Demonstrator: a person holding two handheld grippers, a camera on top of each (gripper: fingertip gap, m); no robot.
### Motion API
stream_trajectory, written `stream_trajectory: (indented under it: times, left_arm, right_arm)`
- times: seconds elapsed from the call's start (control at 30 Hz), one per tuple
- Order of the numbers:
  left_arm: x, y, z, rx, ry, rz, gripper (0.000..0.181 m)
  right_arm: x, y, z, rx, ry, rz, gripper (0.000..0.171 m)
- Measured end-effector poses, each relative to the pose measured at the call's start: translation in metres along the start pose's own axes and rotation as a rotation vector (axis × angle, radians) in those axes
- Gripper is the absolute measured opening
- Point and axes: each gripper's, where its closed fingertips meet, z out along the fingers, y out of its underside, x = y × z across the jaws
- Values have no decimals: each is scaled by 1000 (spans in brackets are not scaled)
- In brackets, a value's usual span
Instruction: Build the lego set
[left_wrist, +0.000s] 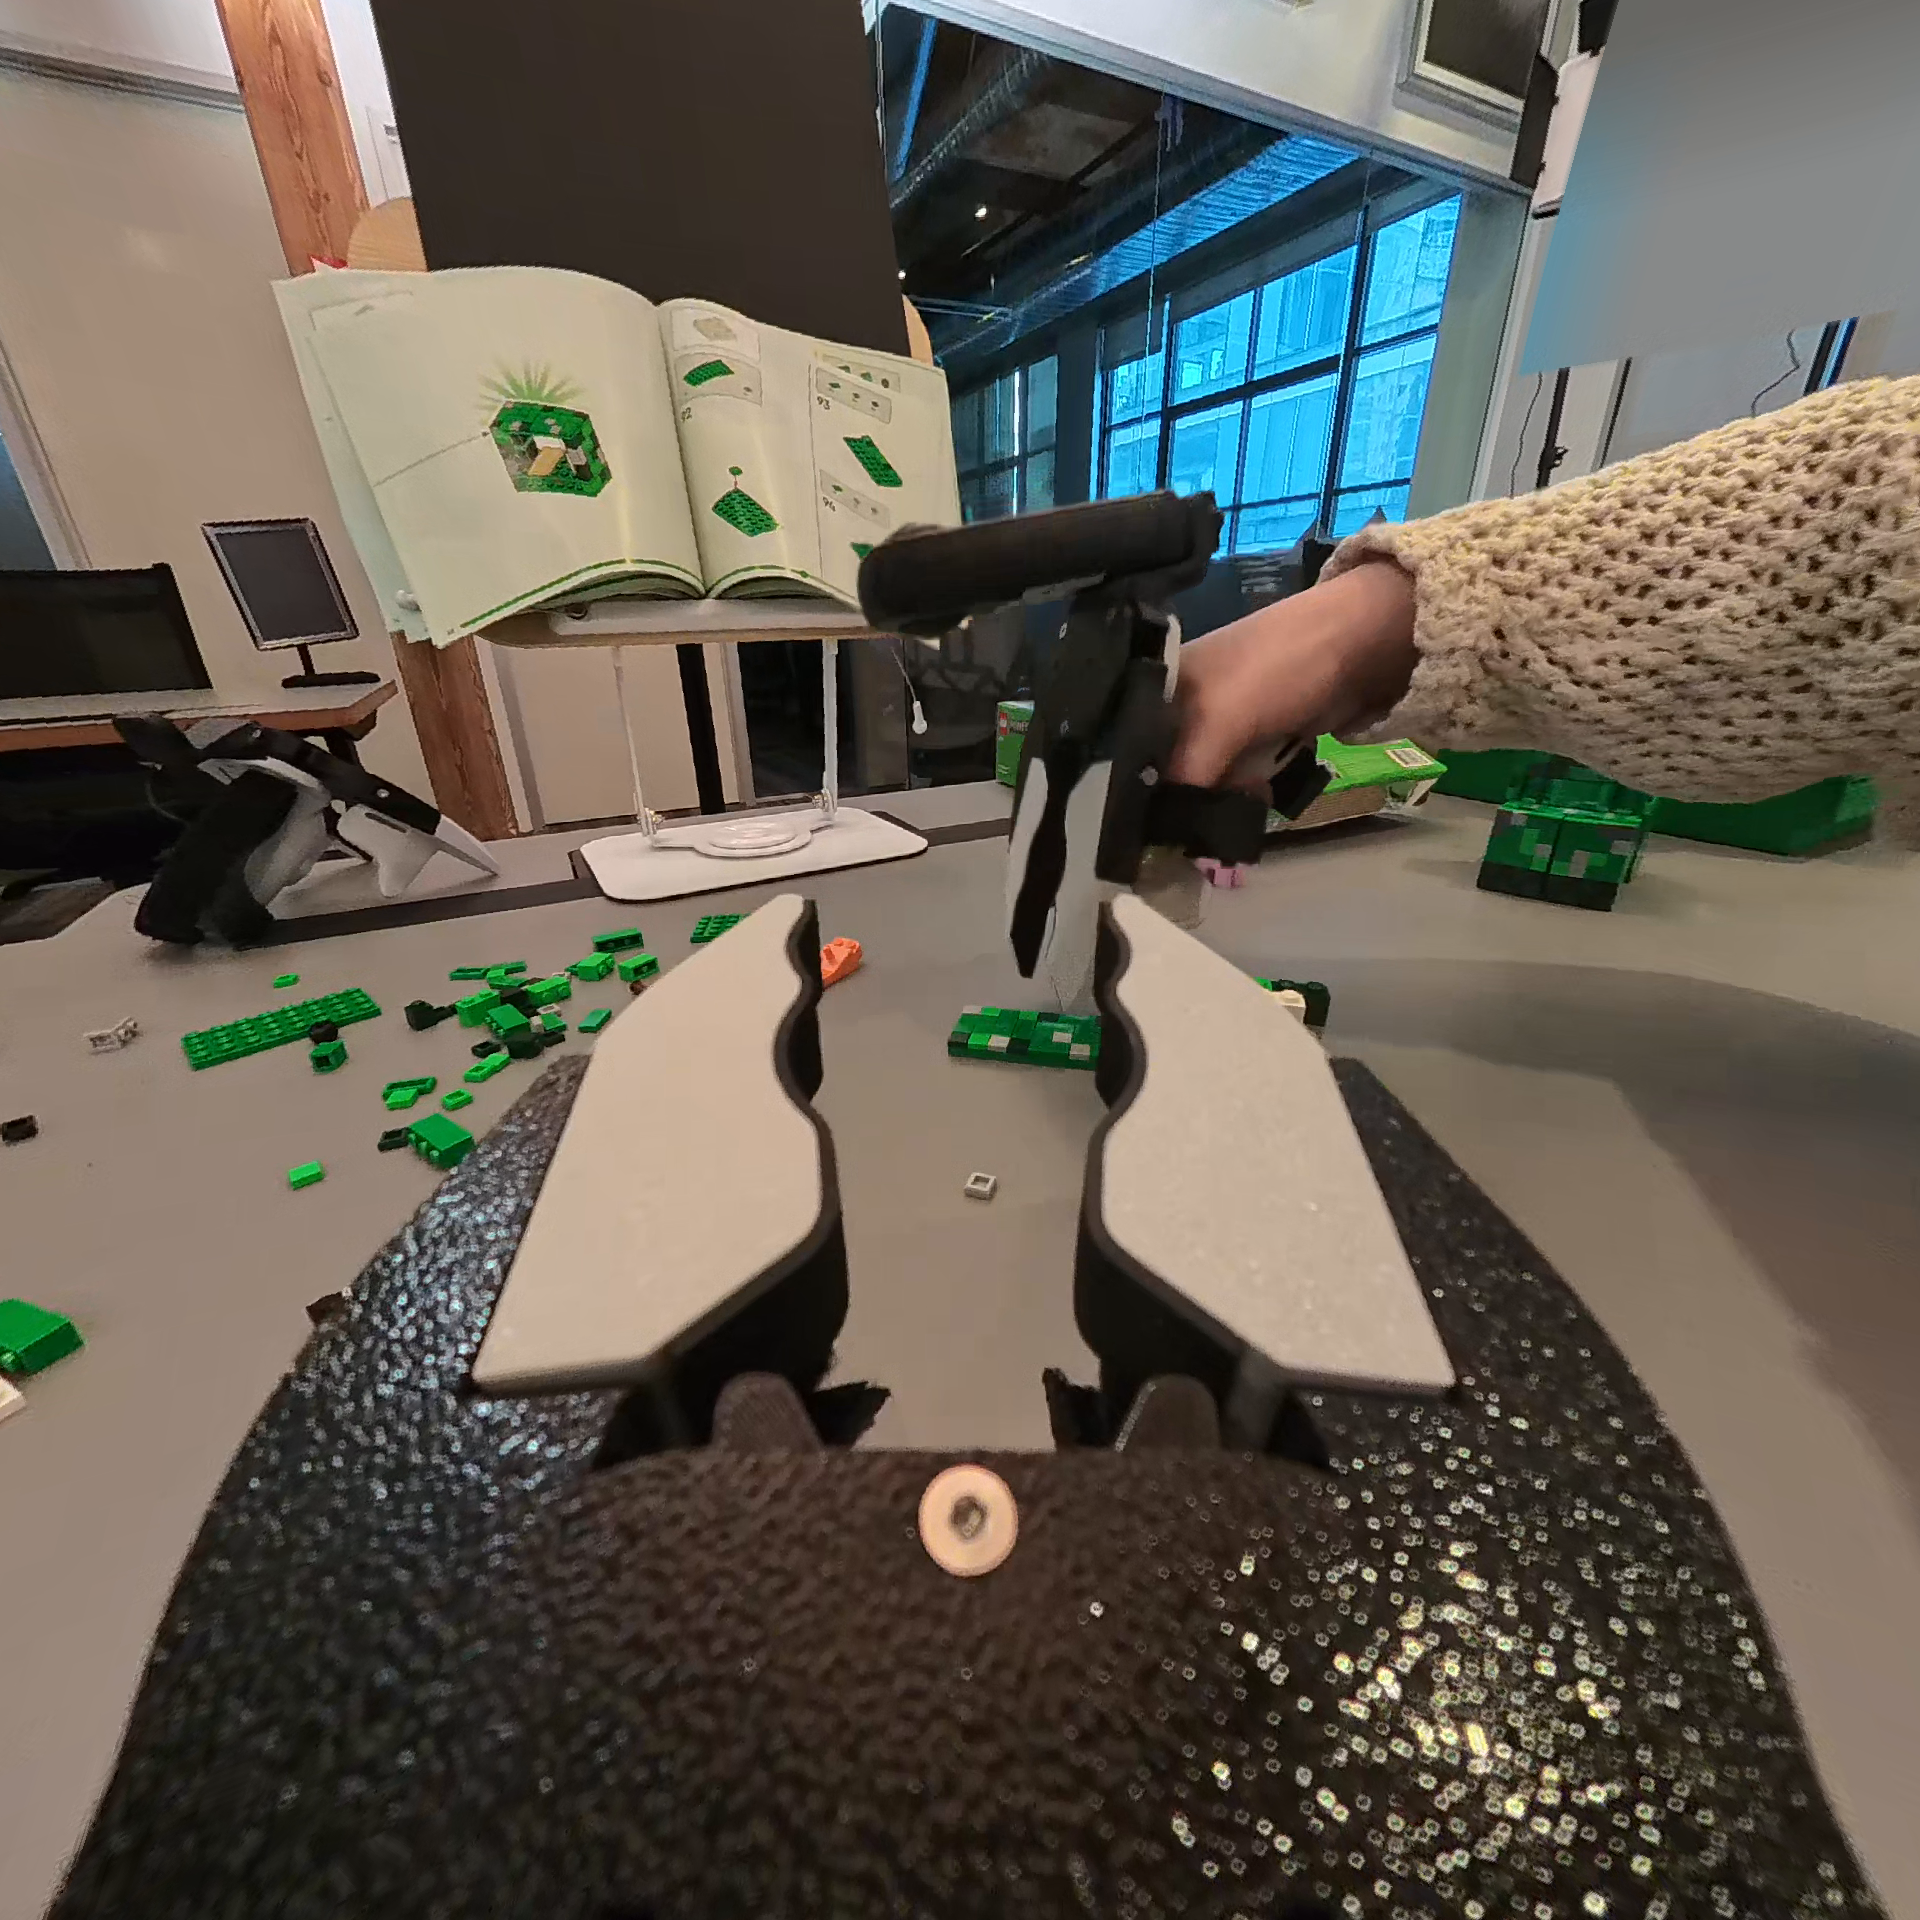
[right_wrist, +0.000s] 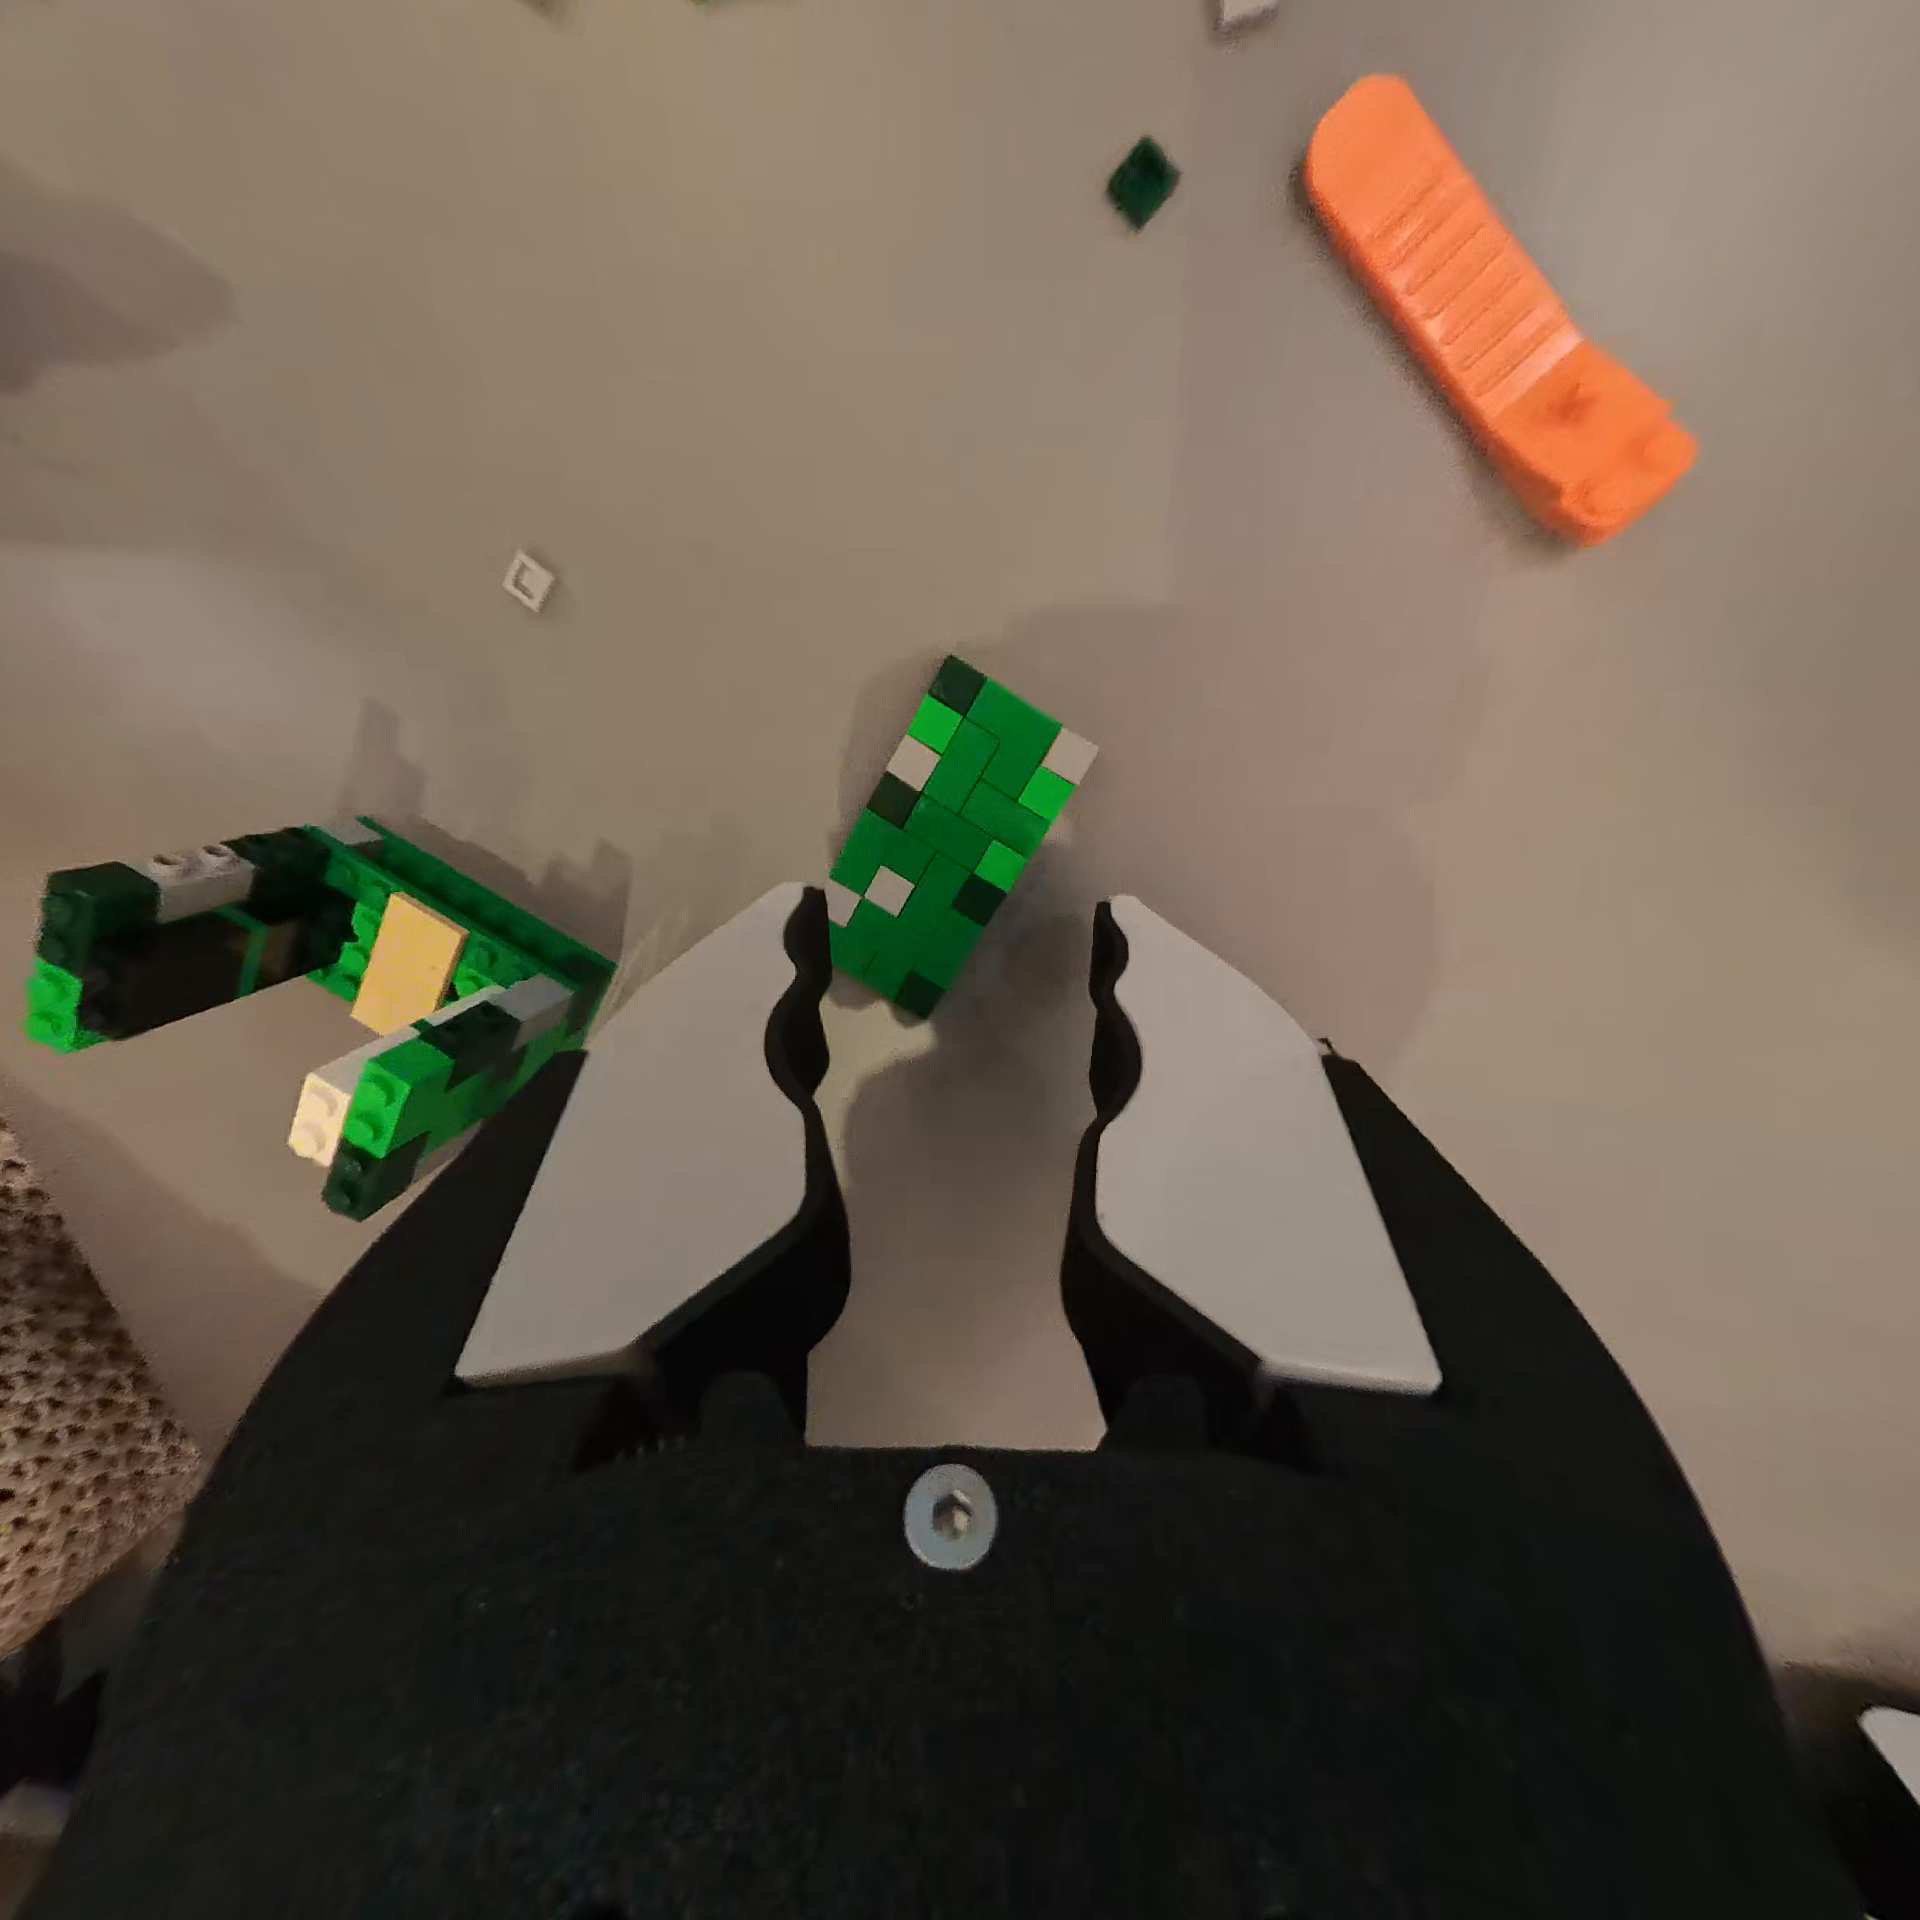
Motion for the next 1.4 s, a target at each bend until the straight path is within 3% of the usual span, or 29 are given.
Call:
stream_trajectory:
  times: [0.43, 0.5, 0.77, 0.87, 1.07, 1.2, 1.4]
  left_arm:
    - [0, -1, 0, 13, 1, -19, 49]
    - [0, -2, 0, 13, 1, -21, 49]
    - [0, -1, 1, 12, 1, -23, 49]
    - [0, -1, 1, 12, 1, -26, 49]
    - [-1, 0, 2, 7, 0, -29, 48]
    - [-1, 0, 2, 6, -1, -31, 48]
    - [-1, 1, 2, 1, 0, -30, 48]
  right_arm:
    - [-1, 0, 18, -110, 66, -20, 46]
    - [-2, 0, 19, -125, 89, -76, 39]
    - [-4, 5, 13, -130, 127, -489, 38]
    - [2, 6, 7, -112, 167, -553, 37]
    - [13, 16, -2, -68, 190, -485, 37]
    - [38, 44, -6, -114, 254, -257, 37]
    - [35, 70, -12, 34, 131, 23, 38]
